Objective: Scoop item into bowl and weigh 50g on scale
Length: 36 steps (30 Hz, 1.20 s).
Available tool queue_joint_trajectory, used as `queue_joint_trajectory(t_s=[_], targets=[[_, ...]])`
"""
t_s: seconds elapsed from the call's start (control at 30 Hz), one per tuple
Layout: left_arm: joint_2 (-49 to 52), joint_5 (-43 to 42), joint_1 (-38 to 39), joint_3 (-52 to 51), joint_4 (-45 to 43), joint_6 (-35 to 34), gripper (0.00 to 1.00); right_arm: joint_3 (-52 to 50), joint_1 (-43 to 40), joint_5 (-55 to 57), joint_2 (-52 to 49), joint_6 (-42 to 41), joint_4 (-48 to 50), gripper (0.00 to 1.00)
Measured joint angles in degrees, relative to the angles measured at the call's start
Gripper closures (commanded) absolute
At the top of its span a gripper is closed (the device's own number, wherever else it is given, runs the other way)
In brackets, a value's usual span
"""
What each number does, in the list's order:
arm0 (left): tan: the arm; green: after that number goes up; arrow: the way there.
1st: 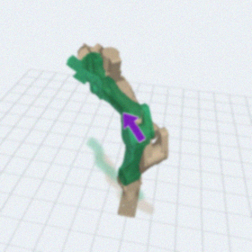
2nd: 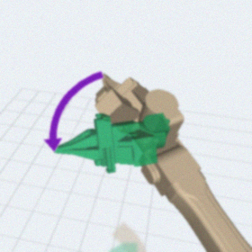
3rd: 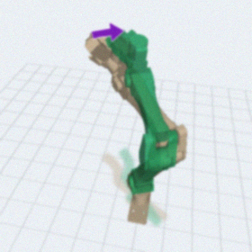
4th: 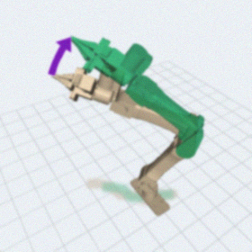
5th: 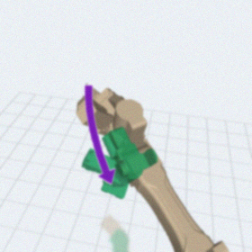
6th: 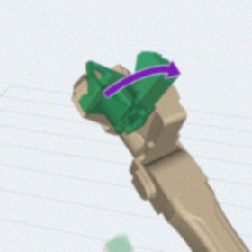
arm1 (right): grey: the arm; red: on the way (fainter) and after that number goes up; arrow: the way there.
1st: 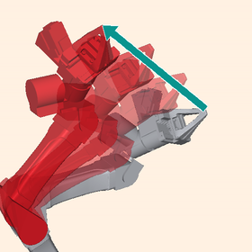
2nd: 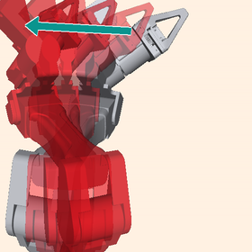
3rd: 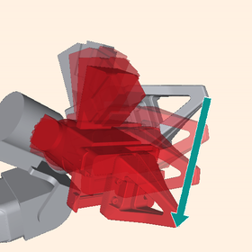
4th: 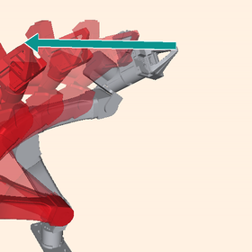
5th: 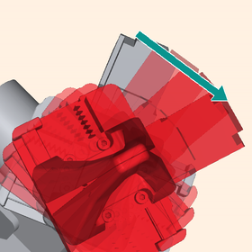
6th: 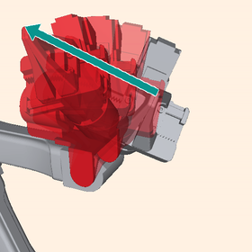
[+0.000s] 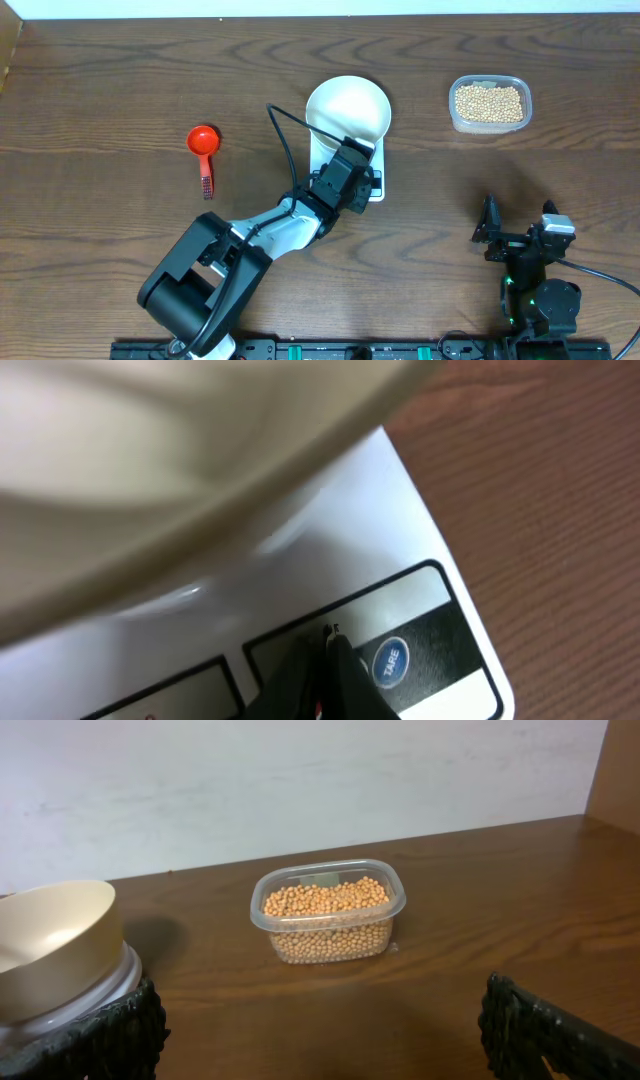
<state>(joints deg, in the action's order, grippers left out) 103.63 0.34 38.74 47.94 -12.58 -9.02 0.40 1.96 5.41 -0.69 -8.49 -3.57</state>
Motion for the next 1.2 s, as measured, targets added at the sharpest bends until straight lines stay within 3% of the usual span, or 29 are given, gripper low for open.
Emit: queue_joint_trajectory(t_s=[1.2], targets=[[-0.3, 2.4, 0.4, 1.9, 6.8, 0.1, 0.93, 0.0, 0.0, 0.0, 0.0, 0.0, 0.0, 0.01]])
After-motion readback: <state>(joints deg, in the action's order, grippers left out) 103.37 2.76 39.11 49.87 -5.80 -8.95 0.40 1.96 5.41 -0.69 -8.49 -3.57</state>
